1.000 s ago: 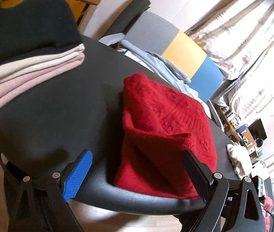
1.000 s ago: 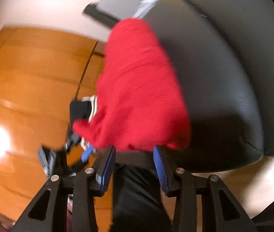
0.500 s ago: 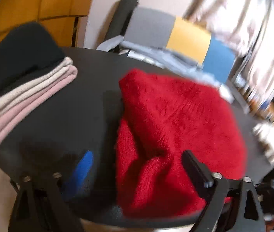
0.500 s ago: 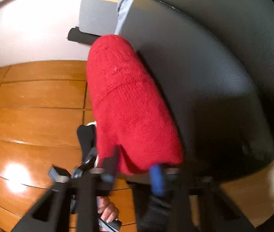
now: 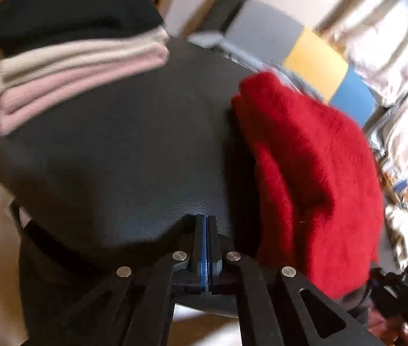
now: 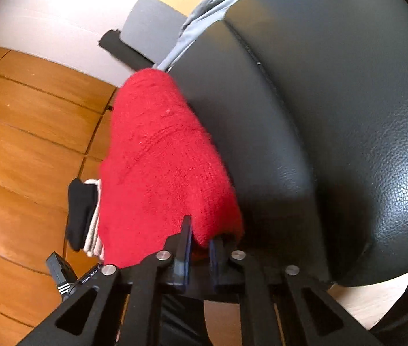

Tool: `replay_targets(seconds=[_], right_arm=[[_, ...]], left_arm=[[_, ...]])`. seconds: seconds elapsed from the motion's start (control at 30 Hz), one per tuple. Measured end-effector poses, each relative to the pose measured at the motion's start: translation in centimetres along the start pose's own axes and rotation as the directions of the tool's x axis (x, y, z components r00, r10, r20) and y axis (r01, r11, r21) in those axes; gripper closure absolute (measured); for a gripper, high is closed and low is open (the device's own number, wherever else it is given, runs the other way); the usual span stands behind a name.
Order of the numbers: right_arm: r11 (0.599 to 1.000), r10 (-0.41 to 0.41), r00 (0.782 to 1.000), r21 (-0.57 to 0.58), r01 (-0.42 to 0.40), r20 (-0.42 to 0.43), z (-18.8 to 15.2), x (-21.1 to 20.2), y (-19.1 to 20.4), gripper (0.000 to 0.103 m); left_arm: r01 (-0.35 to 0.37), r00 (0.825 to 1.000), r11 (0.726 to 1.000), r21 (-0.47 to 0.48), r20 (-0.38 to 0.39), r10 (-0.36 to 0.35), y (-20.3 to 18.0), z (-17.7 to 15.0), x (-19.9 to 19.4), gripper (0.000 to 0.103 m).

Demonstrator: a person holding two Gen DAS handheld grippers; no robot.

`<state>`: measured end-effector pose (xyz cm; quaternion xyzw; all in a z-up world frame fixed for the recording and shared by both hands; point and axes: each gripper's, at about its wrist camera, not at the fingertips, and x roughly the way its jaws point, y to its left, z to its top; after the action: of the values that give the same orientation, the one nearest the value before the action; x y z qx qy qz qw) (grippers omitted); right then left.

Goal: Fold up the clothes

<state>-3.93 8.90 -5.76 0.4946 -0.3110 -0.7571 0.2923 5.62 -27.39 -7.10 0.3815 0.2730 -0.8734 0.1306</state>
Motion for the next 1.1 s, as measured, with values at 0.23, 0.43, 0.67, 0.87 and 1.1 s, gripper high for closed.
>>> replay_targets(seconds=[0.23,0.43,0.67,0.87,1.1], right_arm=[[0.988,-0.025,1.0,-0.152,0.027,0.018,-0.4,-3.4,2.7,0.075],[0.944,-0.087,0.988,-0.307,0.124,0.13,-0.1,-5.4,5.1,0.075],[0.845,-0.092,0.984,-0.511,0.158,0.152,3.4,-2.1,9.8,0.075],[0.697,-0.109,0.985,-0.696,0.172,0.133,6.7,4.2,13.5,0.075],[0.63,-0.306,0.941,-0.71,0.314,0.145,8.3,12.7,11.9,0.077]], left_arm=[[0.06,0.994,0.988,0.145,0.086,-0.073,-5.6,2.5,-2.1,0.032],[-0.022,0.997,0.955,0.297,0.081,-0.002,-10.1,3.9,1.3,0.059],[0.05,0.998,0.984,0.168,0.031,-0.056,-7.9,4.7,0.5,0.093],[-0.074,0.997,0.959,0.274,0.048,0.064,-8.4,3.4,2.2,0.092],[-0.206,0.978,0.899,0.386,0.111,0.176,-8.9,1.6,4.1,0.08]])
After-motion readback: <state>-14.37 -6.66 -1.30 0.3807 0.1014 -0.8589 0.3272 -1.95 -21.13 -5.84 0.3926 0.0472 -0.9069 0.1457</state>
